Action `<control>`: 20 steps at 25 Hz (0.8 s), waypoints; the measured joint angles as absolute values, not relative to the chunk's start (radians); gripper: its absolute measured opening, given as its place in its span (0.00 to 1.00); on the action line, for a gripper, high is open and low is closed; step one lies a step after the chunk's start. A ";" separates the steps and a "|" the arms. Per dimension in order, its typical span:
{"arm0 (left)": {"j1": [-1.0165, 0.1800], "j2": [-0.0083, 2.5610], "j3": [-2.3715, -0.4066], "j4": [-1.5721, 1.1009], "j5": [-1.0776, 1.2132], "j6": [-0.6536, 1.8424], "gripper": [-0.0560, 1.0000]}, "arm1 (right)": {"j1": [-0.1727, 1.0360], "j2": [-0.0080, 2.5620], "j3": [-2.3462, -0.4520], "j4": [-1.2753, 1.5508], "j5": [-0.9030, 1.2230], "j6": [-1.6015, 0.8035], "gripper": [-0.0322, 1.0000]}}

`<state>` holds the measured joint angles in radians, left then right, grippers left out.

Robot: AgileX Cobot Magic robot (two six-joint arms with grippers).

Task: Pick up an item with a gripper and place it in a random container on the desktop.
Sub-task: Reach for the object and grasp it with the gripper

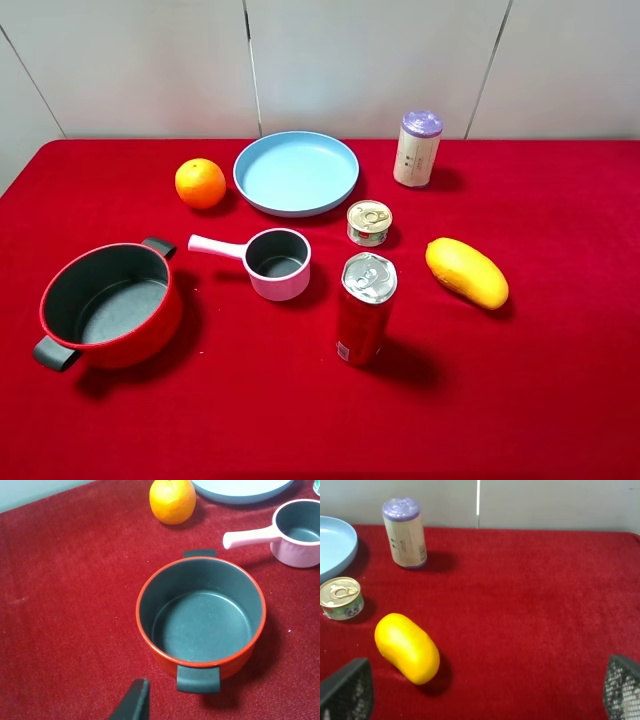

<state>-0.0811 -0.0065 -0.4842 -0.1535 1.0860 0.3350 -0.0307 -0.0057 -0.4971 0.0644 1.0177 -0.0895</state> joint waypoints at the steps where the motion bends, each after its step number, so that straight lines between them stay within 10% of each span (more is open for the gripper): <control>1: -0.081 -0.006 -0.484 -0.154 1.086 0.335 0.99 | -0.031 -0.006 -0.497 0.064 1.018 -0.090 0.70; 20: -0.081 -0.006 -0.484 -0.154 1.086 0.335 0.99 | -0.031 -0.006 -0.497 0.064 1.018 -0.090 0.70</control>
<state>-0.0811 -0.0065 -0.4842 -0.1535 1.0860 0.3350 -0.0307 -0.0057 -0.4971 0.0644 1.0177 -0.0895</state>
